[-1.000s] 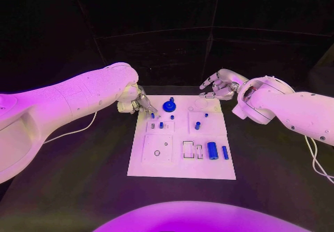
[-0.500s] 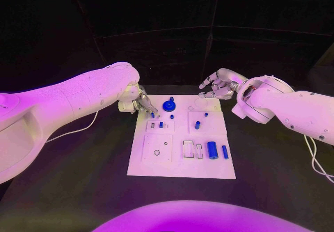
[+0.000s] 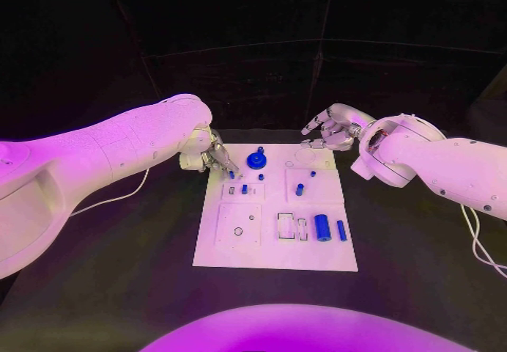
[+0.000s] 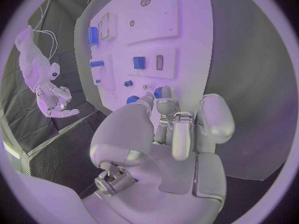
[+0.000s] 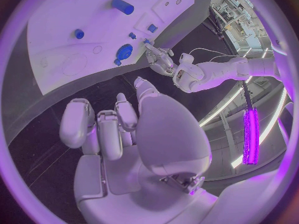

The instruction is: Assemble the parts on the task board

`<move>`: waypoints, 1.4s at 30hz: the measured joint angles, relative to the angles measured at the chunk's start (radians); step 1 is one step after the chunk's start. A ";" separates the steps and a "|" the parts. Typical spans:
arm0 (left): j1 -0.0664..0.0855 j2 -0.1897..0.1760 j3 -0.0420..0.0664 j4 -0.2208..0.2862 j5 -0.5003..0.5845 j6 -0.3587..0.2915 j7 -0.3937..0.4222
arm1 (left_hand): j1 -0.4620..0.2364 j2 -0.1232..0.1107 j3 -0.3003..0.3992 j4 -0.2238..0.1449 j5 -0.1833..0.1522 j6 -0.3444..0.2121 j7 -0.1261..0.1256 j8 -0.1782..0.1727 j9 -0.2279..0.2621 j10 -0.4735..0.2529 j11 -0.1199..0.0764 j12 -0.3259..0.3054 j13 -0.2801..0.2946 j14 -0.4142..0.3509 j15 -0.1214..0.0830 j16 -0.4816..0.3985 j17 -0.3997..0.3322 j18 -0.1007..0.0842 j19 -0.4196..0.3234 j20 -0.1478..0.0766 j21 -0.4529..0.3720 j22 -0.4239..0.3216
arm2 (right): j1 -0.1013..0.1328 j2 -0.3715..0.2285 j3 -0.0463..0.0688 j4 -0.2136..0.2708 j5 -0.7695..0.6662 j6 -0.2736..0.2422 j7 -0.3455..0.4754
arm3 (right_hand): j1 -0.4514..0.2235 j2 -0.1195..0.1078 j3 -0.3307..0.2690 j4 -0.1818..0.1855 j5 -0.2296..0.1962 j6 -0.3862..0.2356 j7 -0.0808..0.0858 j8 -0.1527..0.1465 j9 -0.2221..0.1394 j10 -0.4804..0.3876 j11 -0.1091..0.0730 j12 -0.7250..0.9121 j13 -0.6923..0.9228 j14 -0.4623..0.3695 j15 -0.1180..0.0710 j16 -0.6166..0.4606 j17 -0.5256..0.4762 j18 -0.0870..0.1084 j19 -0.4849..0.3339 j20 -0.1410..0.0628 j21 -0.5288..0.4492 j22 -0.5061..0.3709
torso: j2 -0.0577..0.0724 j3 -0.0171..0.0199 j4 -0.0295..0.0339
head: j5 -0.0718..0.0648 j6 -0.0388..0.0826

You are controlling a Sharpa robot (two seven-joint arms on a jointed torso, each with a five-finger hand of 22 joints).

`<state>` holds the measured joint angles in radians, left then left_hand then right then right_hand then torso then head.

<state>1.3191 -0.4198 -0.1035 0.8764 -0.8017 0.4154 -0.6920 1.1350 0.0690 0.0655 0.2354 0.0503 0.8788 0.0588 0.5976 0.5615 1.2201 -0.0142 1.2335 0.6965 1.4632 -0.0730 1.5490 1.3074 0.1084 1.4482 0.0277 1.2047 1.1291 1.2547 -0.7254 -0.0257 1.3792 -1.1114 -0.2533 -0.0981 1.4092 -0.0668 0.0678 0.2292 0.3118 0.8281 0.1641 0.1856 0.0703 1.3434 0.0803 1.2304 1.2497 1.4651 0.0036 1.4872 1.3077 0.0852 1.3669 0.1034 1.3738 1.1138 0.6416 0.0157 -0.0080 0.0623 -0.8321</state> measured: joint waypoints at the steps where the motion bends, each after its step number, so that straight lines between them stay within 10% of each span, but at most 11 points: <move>1: 0.000 0.001 0.000 0.000 0.000 0.001 0.000 | 0.002 0.002 0.004 -0.004 0.000 0.000 0.000 0.002 0.000 0.000 0.000 0.000 0.001 0.000 0.000 0.000 0.000 0.000 0.000 0.000 0.000 0.000 | 0.000 0.000 0.000 0.000 0.000 0.000 0.000 | 0.000 0.000 0.000 0.000 0.000 0.000 0.000 0.000 0.000 0.000 0.000 0.000 0.000 0.000 0.000 0.000 0.000 0.000 0.000 0.000 0.000 0.000 | 0.000 0.0000 0.0000 | 0.000 0.000; 10: -0.001 0.002 0.000 -0.001 0.000 0.003 0.006 | 0.092 0.032 0.089 -0.074 0.000 -0.034 -0.002 0.012 -0.002 -0.019 -0.003 -0.021 -0.013 0.004 -0.004 0.000 0.000 0.000 0.000 0.000 -0.012 -0.007 | 0.000 0.001 0.000 -0.001 0.000 0.001 0.000 | 0.000 0.000 0.000 0.000 0.000 0.000 0.000 0.000 0.000 0.000 0.000 0.000 0.000 0.000 0.000 0.000 0.000 0.000 0.000 0.000 0.000 -0.001 | 0.000 0.0001 0.0004 | 0.000 -0.002; 25: -0.002 0.000 0.000 0.002 0.000 0.005 0.034 | 0.107 0.017 0.215 -0.126 -0.001 -0.059 0.006 0.015 -0.021 -0.029 0.004 -0.042 -0.024 0.004 -0.004 0.000 0.000 0.000 0.000 0.000 -0.018 -0.009 | 0.000 0.002 0.000 -0.002 0.000 0.005 0.000 | 0.000 0.000 0.000 0.000 0.000 0.000 0.000 0.000 0.000 0.000 0.000 0.000 0.000 0.000 0.000 0.000 0.000 0.000 0.000 0.000 0.000 -0.001 | 0.000 0.0003 0.0006 | 0.001 -0.003; 42: -0.002 -0.016 0.000 0.017 0.004 -0.005 0.089 | 0.031 -0.074 0.450 -0.132 0.120 -0.075 0.018 0.090 -0.022 -0.019 0.009 -0.064 0.004 0.004 -0.004 0.000 0.000 0.000 0.000 0.000 -0.023 0.003 | 0.000 0.002 0.000 -0.003 0.000 0.008 0.000 | 0.000 0.000 0.000 0.000 0.000 0.000 0.000 0.000 0.000 0.000 0.000 0.000 0.001 0.000 0.000 0.000 0.000 0.000 0.000 0.000 0.000 -0.001 | -0.001 0.0003 0.0010 | 0.001 -0.004</move>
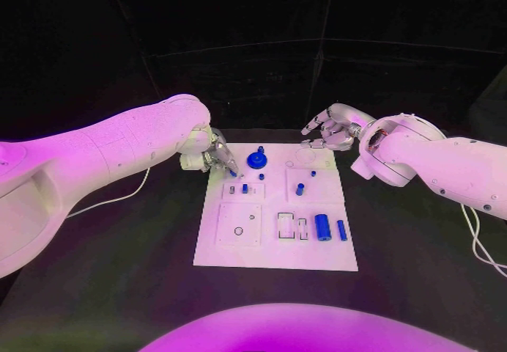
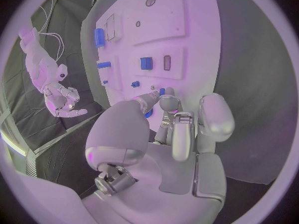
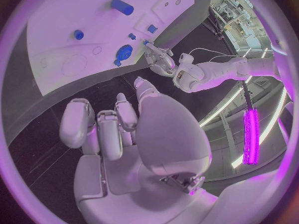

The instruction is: Assemble the parts on the task board

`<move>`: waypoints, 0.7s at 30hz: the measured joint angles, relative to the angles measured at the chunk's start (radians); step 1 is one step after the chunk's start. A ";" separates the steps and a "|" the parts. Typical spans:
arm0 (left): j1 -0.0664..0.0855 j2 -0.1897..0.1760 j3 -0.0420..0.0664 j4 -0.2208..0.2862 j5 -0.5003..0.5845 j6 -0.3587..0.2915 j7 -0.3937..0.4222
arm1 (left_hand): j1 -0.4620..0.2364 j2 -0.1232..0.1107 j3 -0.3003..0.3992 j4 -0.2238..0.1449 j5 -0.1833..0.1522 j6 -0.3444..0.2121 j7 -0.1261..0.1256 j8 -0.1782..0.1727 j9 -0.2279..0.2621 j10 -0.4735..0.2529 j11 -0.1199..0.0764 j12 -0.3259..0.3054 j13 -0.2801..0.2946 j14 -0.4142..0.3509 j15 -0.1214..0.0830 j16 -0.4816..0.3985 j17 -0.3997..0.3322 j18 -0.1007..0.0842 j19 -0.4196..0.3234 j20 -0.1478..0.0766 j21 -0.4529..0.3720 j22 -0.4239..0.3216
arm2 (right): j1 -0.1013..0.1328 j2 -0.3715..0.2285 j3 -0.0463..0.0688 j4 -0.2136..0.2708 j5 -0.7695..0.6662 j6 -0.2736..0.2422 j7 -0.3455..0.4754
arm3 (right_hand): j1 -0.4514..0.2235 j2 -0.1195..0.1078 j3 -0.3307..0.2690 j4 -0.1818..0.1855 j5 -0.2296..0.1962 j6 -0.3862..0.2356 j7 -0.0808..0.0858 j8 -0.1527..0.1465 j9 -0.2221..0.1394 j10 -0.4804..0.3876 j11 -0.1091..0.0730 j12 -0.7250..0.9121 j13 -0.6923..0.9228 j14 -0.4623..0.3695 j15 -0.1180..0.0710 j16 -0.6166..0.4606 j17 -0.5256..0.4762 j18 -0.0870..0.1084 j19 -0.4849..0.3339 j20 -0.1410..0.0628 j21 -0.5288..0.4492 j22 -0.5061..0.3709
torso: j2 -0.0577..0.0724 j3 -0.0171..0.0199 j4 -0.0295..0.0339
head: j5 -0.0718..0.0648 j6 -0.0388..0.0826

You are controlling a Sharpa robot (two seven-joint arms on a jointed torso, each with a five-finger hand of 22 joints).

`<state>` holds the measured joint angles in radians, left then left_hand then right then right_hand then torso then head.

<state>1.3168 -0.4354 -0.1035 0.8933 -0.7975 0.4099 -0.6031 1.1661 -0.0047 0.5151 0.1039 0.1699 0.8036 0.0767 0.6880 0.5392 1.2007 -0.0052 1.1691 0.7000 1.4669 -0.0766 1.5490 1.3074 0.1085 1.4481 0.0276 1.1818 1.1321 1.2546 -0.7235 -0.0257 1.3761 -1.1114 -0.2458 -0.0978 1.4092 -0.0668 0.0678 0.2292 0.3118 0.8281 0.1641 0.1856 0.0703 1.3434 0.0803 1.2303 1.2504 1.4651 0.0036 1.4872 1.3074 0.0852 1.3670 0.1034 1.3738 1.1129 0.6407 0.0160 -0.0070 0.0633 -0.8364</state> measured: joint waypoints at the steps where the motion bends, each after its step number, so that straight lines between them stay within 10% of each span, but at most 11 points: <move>1: 0.000 -0.003 0.000 0.003 0.002 -0.005 0.008 | -0.007 -0.007 0.010 -0.002 0.018 0.000 0.000 0.006 0.001 0.001 -0.001 0.000 0.003 0.000 0.000 0.000 0.000 0.000 0.000 0.000 0.000 0.000 | 0.000 0.000 0.000 0.000 0.000 0.000 0.000 | 0.000 0.000 0.000 0.000 0.000 0.000 0.000 0.000 0.000 0.000 0.000 0.000 0.000 0.000 0.000 0.000 0.000 0.000 0.000 0.000 0.000 0.000 | 0.000 0.0001 0.0004 | 0.000 0.000; 12: 0.003 -0.075 0.000 0.085 0.025 -0.069 0.092 | -0.080 -0.067 0.047 -0.021 0.268 0.037 -0.025 0.041 0.001 0.043 -0.018 0.012 0.049 0.000 0.000 0.000 0.000 0.000 0.004 -0.004 0.008 0.018 | 0.000 -0.004 0.000 0.001 0.000 0.002 0.000 | 0.000 0.000 0.000 0.000 0.000 0.000 0.000 0.000 0.000 0.000 0.000 0.004 0.001 0.000 0.000 0.000 0.000 0.000 0.000 0.000 0.000 0.000 | -0.001 -0.0001 0.0014 | 0.004 0.001; 21: 0.005 -0.132 0.000 0.159 0.027 -0.083 0.114 | -0.097 -0.084 0.030 -0.040 0.373 0.074 -0.034 0.041 -0.017 0.077 -0.027 0.028 0.106 0.000 -0.007 0.007 0.000 0.000 0.008 -0.008 0.023 0.042 | 0.000 -0.008 0.000 0.001 0.000 0.002 0.000 | 0.000 0.000 0.000 0.000 0.000 0.000 0.000 0.000 0.000 0.000 0.000 0.004 0.001 0.000 0.000 0.000 0.000 0.000 0.000 0.000 0.000 0.000 | -0.001 -0.0004 0.0015 | 0.008 -0.002</move>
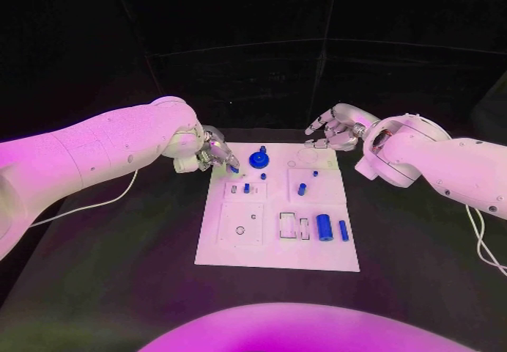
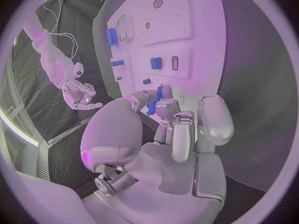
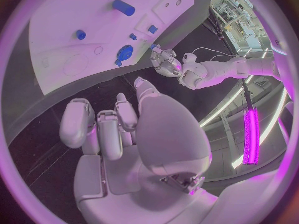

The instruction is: Assemble the parts on the task board

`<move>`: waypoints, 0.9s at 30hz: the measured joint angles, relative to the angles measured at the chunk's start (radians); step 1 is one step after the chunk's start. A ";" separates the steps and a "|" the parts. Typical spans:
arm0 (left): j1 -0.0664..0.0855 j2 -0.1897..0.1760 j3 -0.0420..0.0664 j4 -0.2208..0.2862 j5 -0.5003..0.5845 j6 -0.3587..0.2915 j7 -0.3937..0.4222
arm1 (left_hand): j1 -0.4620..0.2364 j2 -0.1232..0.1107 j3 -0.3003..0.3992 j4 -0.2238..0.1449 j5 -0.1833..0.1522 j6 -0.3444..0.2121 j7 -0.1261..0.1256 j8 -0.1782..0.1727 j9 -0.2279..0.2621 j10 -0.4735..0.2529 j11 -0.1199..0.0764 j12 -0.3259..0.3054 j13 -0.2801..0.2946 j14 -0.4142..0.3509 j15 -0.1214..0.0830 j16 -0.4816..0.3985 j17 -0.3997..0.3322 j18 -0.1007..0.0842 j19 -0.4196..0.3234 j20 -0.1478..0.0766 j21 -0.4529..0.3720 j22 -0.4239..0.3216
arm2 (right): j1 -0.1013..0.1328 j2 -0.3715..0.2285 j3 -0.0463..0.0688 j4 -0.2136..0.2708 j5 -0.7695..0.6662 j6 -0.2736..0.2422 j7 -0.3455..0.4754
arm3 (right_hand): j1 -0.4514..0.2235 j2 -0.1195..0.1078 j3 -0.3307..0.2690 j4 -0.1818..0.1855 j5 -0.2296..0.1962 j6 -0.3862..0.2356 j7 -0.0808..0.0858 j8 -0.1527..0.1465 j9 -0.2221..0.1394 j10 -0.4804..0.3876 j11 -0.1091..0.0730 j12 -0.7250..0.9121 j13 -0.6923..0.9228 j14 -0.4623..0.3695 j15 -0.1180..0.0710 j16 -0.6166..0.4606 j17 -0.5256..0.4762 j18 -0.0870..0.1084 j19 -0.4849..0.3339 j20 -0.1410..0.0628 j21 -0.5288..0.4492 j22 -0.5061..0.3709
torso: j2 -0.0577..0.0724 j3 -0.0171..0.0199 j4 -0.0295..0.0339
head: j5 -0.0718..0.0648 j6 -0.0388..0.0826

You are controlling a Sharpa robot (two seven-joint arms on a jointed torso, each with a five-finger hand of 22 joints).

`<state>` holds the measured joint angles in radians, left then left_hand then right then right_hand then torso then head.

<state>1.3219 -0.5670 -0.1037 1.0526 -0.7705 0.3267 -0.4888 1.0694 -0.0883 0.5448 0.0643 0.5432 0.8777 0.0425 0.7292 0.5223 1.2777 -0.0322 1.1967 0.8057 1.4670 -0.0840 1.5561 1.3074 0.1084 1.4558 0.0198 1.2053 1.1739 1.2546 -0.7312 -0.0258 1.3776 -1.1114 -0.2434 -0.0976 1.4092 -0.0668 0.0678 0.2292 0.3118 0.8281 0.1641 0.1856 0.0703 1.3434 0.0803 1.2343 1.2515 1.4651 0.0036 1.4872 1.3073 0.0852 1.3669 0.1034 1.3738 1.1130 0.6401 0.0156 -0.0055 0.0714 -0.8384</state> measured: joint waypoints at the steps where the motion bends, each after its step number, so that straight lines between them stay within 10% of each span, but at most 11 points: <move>1: 0.000 -0.006 0.000 0.010 -0.002 -0.001 0.001 | 0.001 -0.001 -0.003 -0.003 0.006 0.007 0.000 0.000 -0.001 0.004 -0.003 0.000 0.003 0.000 0.000 0.000 0.000 0.000 0.000 0.000 0.005 0.003 | 0.000 0.000 0.000 0.000 0.000 0.000 0.000 | 0.000 0.000 0.000 0.000 0.000 0.000 0.000 0.000 0.000 0.000 0.000 0.000 0.000 0.000 0.000 0.000 0.000 0.000 0.000 0.000 0.000 0.000 | 0.000 0.0000 -0.0002 | 0.000 0.000; 27: -0.026 -0.098 -0.029 0.208 -0.229 -0.127 0.009 | -0.003 -0.024 -0.008 -0.011 0.035 0.025 -0.003 -0.005 -0.008 0.027 -0.005 0.008 0.028 -0.004 -0.004 0.009 0.000 -0.010 0.003 -0.003 0.030 0.033 | 0.000 -0.006 0.000 0.003 0.000 0.000 0.000 | 0.000 0.000 0.000 0.000 0.000 0.000 0.000 0.000 0.000 0.000 0.000 0.000 0.000 0.000 0.000 0.000 0.001 0.000 0.000 0.000 0.000 0.000 | 0.000 -0.0006 -0.0012 | 0.010 -0.008</move>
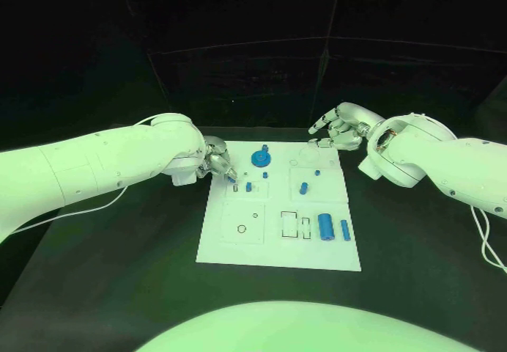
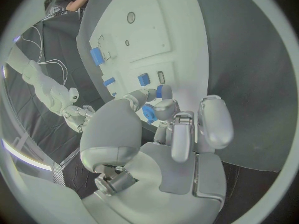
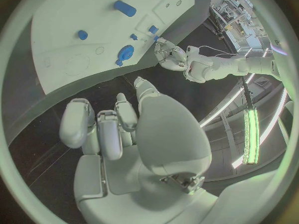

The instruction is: Assemble the parts on the task board

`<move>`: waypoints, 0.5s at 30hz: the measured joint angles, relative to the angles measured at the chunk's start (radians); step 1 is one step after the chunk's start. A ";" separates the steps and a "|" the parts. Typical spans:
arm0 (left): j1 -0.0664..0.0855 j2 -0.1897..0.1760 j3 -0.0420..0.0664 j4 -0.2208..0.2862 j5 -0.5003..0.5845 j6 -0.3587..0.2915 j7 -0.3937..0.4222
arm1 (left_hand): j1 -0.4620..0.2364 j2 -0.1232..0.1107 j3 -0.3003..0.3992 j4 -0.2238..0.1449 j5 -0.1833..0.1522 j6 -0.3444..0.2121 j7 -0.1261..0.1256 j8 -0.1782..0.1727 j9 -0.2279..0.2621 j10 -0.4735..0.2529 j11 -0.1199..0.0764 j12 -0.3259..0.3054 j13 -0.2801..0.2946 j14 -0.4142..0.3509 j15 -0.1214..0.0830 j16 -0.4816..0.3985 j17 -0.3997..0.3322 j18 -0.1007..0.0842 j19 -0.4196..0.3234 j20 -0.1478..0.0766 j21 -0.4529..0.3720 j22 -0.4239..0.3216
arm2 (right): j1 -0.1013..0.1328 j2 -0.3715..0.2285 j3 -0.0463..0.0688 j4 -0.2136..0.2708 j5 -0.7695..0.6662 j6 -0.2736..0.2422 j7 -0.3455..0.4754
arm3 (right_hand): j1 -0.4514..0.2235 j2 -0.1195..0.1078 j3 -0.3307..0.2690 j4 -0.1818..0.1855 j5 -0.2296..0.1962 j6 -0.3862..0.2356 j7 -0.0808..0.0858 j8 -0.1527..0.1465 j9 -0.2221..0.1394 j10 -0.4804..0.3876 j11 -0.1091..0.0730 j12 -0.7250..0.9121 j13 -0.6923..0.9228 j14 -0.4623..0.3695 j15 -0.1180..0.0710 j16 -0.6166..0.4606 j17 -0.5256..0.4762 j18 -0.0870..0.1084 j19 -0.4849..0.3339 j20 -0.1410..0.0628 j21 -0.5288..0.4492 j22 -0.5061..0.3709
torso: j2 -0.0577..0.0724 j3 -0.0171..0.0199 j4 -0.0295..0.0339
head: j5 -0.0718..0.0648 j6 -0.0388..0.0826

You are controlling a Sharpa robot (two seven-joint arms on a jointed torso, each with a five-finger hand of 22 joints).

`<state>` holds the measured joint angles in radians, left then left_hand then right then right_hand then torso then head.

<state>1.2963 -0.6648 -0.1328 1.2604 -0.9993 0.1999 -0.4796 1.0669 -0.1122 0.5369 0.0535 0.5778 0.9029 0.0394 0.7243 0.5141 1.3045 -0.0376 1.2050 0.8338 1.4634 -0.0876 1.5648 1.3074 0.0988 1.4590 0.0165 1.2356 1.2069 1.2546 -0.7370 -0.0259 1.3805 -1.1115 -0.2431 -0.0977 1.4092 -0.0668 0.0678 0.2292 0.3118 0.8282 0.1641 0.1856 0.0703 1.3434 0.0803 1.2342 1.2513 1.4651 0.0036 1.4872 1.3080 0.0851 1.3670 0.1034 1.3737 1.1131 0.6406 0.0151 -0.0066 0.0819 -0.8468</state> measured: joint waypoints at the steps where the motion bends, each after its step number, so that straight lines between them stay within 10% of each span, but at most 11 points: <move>1: -0.002 0.000 -0.001 0.001 -0.006 -0.003 0.000 | 0.000 0.000 0.000 0.000 0.000 0.000 0.000 0.000 0.000 0.000 0.000 0.000 0.000 0.000 0.000 0.000 0.000 0.000 0.000 0.000 0.000 0.000 | 0.000 0.000 0.000 0.000 0.000 0.000 0.000 | 0.000 0.000 0.000 0.000 0.000 0.000 0.000 0.000 0.000 0.000 0.000 0.000 0.000 0.000 0.000 0.000 0.000 0.000 0.000 0.000 0.000 0.000 | 0.000 0.0000 -0.0003 | 0.000 0.000; 15: -0.010 0.003 -0.014 0.019 -0.040 -0.009 0.000 | 0.000 0.000 0.005 -0.005 0.000 0.005 -0.002 0.000 0.000 0.000 0.000 0.000 0.000 0.000 0.000 0.000 0.000 0.000 0.000 0.000 0.000 0.000 | 0.000 0.001 0.000 0.000 0.000 0.000 0.000 | 0.000 0.000 0.000 0.000 0.000 0.000 0.000 0.004 0.000 0.000 0.000 0.000 0.000 0.000 0.000 0.000 0.000 0.000 0.000 0.000 0.000 0.000 | 0.001 0.0002 -0.0016 | 0.000 -0.002</move>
<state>1.2862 -0.6621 -0.1466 1.2791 -1.0395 0.1913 -0.4795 1.0669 -0.1121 0.5415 0.0489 0.5775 0.9080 0.0377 0.7244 0.5140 1.3044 -0.0374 1.2049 0.8337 1.4634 -0.0876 1.5647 1.3074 0.0990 1.4590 0.0165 1.2356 1.2068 1.2546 -0.7365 -0.0259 1.3804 -1.1115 -0.2431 -0.0972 1.4092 -0.0668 0.0678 0.2292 0.3117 0.8281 0.1641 0.1899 0.0702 1.3434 0.0803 1.2342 1.2512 1.4650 0.0036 1.4872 1.3078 0.0853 1.3669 0.1034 1.3738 1.1131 0.6413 0.0152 -0.0082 0.0814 -0.8485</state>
